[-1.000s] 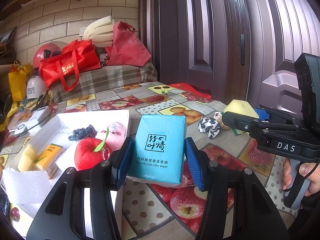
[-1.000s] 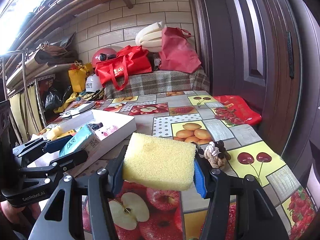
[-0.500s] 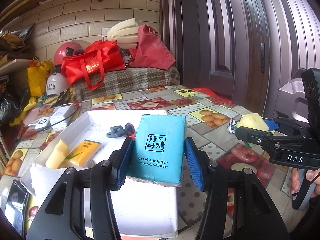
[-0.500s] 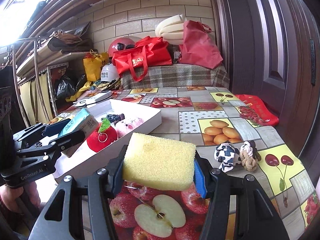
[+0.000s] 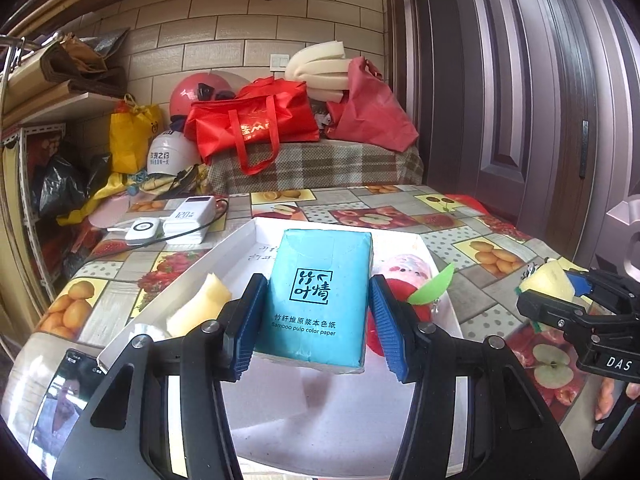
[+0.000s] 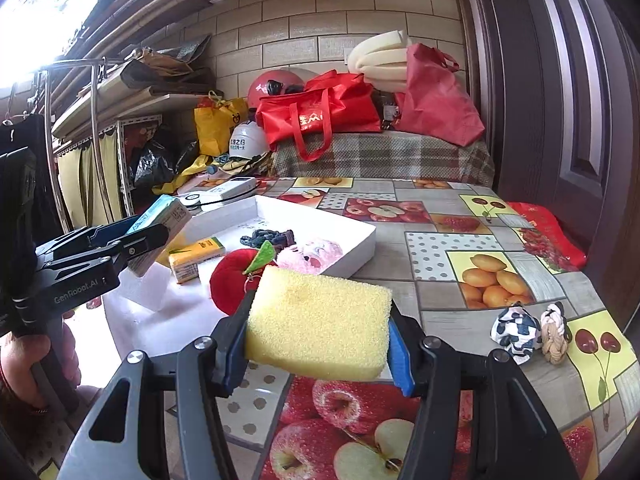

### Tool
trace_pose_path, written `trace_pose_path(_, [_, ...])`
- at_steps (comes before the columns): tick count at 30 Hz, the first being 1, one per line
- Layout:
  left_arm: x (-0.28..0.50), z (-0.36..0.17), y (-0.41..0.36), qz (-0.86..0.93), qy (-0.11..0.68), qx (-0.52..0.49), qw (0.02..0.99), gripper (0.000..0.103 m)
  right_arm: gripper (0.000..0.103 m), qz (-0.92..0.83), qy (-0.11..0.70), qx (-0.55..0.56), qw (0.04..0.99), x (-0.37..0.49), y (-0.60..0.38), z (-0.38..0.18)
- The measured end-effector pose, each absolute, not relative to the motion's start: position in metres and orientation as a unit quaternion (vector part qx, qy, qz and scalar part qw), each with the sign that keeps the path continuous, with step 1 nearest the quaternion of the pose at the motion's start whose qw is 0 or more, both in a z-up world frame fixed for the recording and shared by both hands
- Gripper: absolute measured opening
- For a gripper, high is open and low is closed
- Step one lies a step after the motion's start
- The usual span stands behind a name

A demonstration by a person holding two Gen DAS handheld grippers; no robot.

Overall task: Organize soft objects
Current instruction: 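Carry the tissue pack over the tray with left tool while right tool carries the sponge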

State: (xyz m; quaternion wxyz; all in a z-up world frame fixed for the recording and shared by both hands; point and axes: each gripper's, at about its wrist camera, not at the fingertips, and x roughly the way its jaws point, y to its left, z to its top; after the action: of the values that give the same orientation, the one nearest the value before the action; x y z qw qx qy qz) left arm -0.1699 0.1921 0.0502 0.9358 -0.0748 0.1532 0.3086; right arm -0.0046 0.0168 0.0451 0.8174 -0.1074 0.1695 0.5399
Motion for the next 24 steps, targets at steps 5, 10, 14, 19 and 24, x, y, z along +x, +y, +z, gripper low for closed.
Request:
trace_pose_path(5, [-0.172, 0.05, 0.204, 0.32, 0.153, -0.084, 0.931, 0.052, 0.059, 0.551, 0.158, -0.112, 0.812, -0.014, 0.03, 0.046])
trace_pose_path(10, [-0.171, 0.049, 0.214, 0.334, 0.154, -0.081, 0.926, 0.052, 0.059, 0.563, 0.145, -0.122, 0.804, -0.023, 0.047, 0.046])
trace_pose_path(14, [-0.171, 0.049, 0.224, 0.347, 0.153, -0.076, 0.922, 0.052, 0.059, 0.58, 0.148, -0.13, 0.79, -0.028, 0.062, 0.045])
trace_pose_path(19, [-0.173, 0.049, 0.24, 0.358, 0.152, -0.086, 0.917, 0.052, 0.059, 0.611, 0.162, -0.154, 0.76, -0.036, 0.084, 0.041])
trace_pose_path(24, [-0.167, 0.049, 0.242, 0.357, 0.157, -0.071, 0.918, 0.052, 0.059, 0.654, 0.17, -0.209, 0.707, -0.053, 0.102, 0.033])
